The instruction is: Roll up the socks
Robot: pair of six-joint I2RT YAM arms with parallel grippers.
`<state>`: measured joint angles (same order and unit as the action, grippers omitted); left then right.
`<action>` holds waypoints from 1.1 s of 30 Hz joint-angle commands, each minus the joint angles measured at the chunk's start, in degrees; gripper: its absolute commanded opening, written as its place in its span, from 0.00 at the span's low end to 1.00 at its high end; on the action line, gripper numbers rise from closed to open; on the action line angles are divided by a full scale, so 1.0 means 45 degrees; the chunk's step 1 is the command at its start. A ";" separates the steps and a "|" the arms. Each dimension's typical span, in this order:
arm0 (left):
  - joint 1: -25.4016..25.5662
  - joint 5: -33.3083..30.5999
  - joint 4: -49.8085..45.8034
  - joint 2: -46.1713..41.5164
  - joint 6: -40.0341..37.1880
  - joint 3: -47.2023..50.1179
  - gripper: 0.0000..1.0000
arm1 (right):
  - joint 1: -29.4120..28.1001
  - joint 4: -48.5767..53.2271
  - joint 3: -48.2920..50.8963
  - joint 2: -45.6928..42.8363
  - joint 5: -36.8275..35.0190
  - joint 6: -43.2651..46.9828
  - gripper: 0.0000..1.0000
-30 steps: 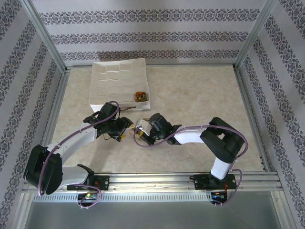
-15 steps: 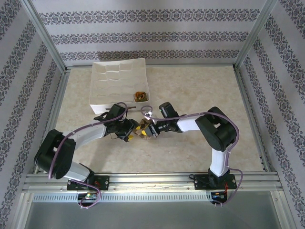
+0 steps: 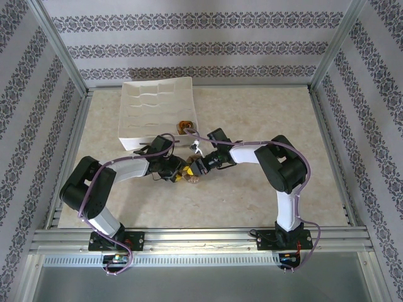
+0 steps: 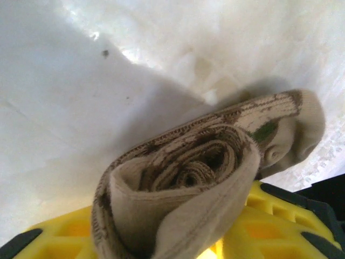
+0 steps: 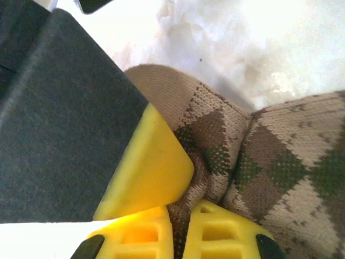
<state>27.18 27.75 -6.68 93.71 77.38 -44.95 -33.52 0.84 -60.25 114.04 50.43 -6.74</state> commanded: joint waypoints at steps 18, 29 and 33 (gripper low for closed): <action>0.0259 -0.0287 -0.4702 0.0049 -0.0973 -0.0466 0.00 | -0.5872 -0.3582 0.4870 -0.5638 -1.4363 0.7531 0.61; 0.0249 -0.0223 -0.4688 0.0092 -0.1112 -0.0741 0.00 | -0.6766 -0.2724 0.2373 -0.2297 -1.6481 0.8679 0.40; 0.0231 -0.0504 -0.4819 -0.0689 -0.1034 -0.0849 0.18 | -0.6608 -0.1463 0.2554 -0.2127 -1.6231 0.7520 0.08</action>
<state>27.59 26.72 -20.99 91.94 73.58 -49.30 -64.16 -11.20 -48.66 102.61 -20.73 29.71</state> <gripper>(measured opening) 0.157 0.110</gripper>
